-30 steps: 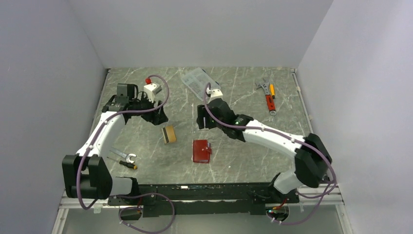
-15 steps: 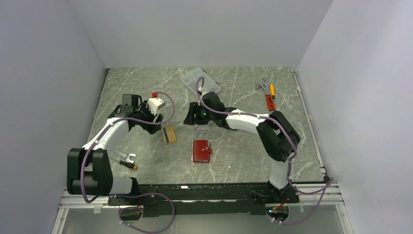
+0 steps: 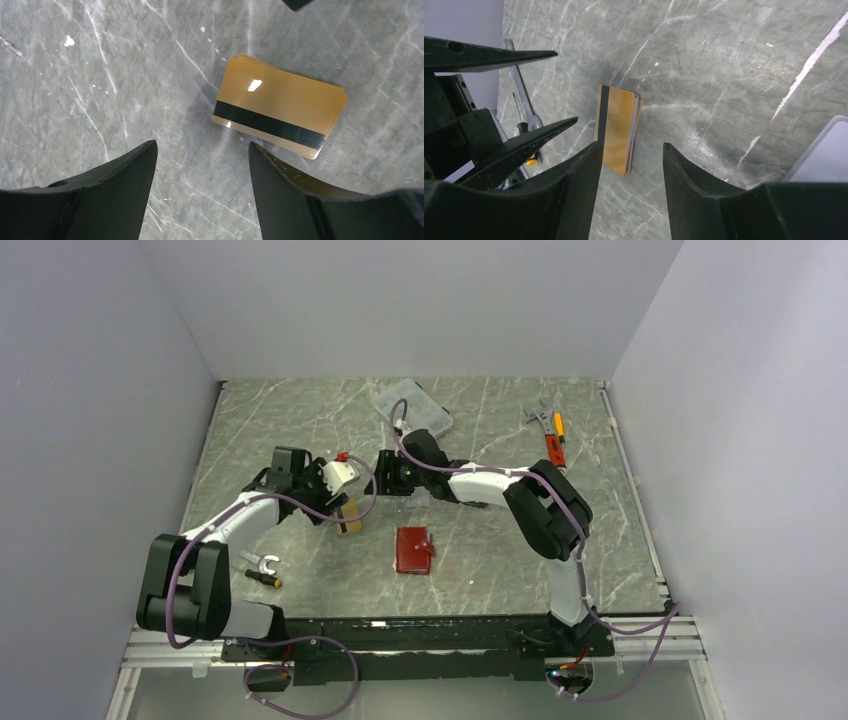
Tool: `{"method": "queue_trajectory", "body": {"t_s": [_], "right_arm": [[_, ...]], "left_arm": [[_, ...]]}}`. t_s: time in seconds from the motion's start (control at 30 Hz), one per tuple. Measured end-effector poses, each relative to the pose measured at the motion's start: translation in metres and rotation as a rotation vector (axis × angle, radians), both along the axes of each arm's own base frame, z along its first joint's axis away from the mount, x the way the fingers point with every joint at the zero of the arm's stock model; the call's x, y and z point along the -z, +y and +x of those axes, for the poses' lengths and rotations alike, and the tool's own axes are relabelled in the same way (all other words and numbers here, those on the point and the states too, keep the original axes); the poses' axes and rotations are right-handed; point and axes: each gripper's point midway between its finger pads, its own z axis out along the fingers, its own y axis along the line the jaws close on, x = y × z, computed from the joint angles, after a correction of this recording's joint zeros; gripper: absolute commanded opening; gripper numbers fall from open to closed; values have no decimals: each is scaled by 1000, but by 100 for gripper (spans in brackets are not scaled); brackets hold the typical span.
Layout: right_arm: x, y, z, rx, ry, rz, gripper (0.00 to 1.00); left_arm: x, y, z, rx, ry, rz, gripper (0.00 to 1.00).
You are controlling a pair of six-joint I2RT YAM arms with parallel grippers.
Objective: Put the credit cards into the card holder
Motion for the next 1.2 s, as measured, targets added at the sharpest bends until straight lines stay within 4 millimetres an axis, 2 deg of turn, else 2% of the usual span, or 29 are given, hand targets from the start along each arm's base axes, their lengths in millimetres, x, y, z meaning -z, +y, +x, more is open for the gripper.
{"method": "queue_trajectory", "body": {"t_s": [0.2,0.4,0.63,0.77,1.2], "right_arm": [[13,6,-7,-10,24,-11,51],[13,9,-6,-5,25,4,53],[24,11,-7,6,46,16,54],[33,12,-9,8,71,17,54],[34,20,-17,-26,96,71,53]], "left_arm": [[1,-1,6,18,-32,17,73],[2,-10,4,70,-49,34,74],[19,-15,-9,141,-45,94,74],[19,-17,-8,174,-77,109,74],[18,-23,-11,250,-110,135,74]]}}
